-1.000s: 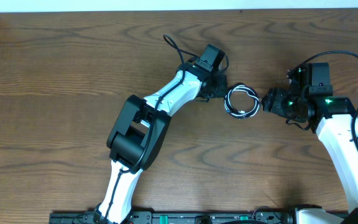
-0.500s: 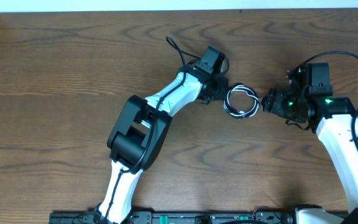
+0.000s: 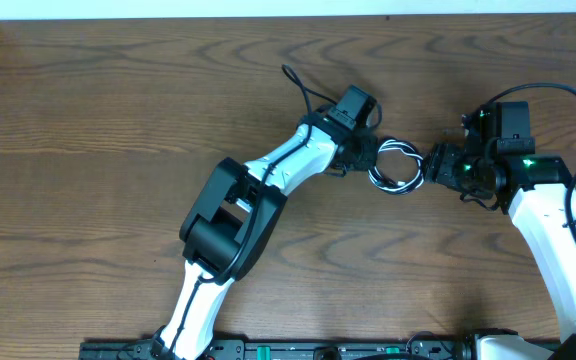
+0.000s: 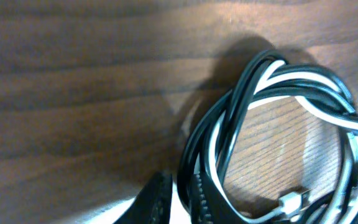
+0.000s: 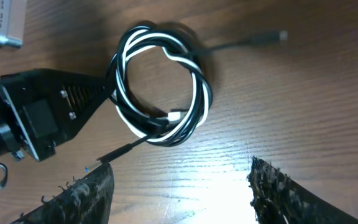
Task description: Untangle cables
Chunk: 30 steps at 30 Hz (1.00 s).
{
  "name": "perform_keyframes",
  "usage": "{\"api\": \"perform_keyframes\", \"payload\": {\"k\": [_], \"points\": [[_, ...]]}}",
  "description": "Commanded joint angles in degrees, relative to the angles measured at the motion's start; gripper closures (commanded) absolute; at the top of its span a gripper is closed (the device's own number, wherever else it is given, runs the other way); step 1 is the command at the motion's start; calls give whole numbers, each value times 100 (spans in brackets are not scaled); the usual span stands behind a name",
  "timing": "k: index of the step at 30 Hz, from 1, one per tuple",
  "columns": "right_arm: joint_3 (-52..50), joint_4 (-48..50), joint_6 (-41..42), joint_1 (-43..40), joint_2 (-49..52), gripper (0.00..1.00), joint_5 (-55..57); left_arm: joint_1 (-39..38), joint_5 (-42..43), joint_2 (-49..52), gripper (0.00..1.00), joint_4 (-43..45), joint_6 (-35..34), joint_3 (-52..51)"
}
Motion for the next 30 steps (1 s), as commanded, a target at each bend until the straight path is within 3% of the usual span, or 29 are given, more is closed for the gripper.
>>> {"api": "perform_keyframes", "payload": {"k": [1, 4, 12, 22, 30], "points": [[74, -42, 55, -55, -28, 34, -20, -17, -409, 68, 88, -111, 35, -127], [74, -44, 55, -55, -28, 33, -20, -17, -424, 68, 92, -90, -76, -125], [74, -44, 52, -55, -28, 33, -20, 85, -321, -190, 93, 17, -101, -81], [74, 184, 50, -55, 98, 36, -251, 271, 946, -1451, 93, -72, -243, -68], [74, 721, 50, -55, 621, 42, -1154, 326, 1969, -1526, 93, -118, -240, -70]]}}
